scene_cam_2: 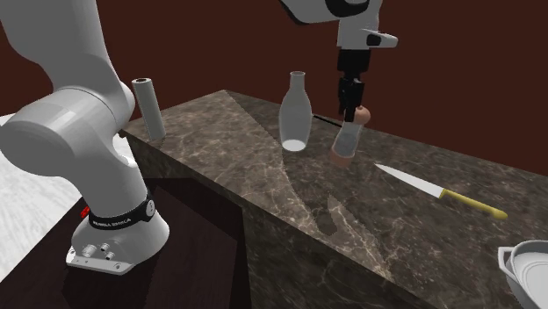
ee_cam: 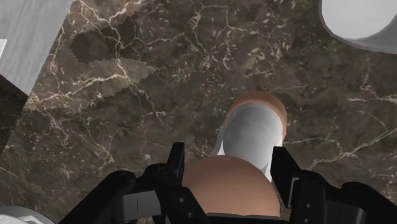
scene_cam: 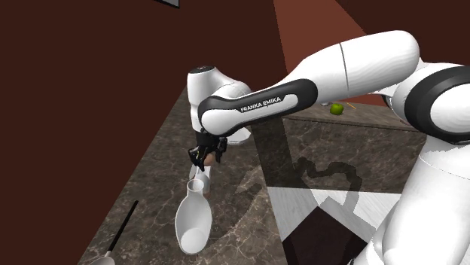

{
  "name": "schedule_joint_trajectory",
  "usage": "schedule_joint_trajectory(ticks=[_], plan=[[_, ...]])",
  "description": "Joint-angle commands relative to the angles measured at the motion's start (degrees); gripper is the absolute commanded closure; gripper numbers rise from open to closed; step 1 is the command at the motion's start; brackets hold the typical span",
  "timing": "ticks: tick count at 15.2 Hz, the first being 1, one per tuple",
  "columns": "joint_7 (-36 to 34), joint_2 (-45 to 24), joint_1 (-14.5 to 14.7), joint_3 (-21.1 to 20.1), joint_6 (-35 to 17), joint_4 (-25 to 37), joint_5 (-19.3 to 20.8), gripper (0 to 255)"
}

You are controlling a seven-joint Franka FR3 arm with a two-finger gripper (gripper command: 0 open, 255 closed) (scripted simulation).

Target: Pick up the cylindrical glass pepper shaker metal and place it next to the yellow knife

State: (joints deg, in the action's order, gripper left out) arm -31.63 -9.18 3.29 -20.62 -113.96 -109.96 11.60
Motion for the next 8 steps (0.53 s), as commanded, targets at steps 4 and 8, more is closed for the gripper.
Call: schedule_joint_trajectory(ticks=[4, 8], plan=[[-0.05, -0.06, -0.01, 0.02, -0.34, -0.24, 0.06, 255], [-0.05, -0.06, -0.01, 0.02, -0.34, -0.24, 0.06, 0]])
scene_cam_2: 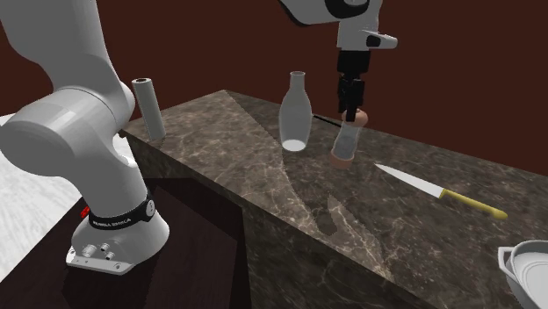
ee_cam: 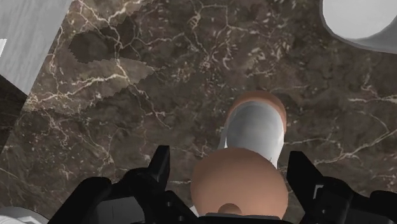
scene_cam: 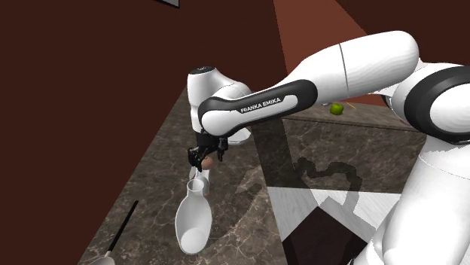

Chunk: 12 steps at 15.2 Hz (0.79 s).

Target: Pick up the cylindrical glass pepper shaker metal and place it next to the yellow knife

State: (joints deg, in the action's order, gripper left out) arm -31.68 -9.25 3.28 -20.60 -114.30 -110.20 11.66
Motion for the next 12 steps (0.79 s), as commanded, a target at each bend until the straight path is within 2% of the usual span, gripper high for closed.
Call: schedule_joint_trajectory(ticks=[1, 4, 8, 12], plan=[[0.0, 0.0, 0.0, 0.0, 0.0, 0.0, 0.0, 0], [0.0, 0.0, 0.0, 0.0, 0.0, 0.0, 0.0, 0], [0.73, 1.51, 0.38, -0.49, 6.87, 5.48, -1.09, 0], [0.73, 1.51, 0.38, -0.5, 6.87, 5.48, -1.09, 0]])
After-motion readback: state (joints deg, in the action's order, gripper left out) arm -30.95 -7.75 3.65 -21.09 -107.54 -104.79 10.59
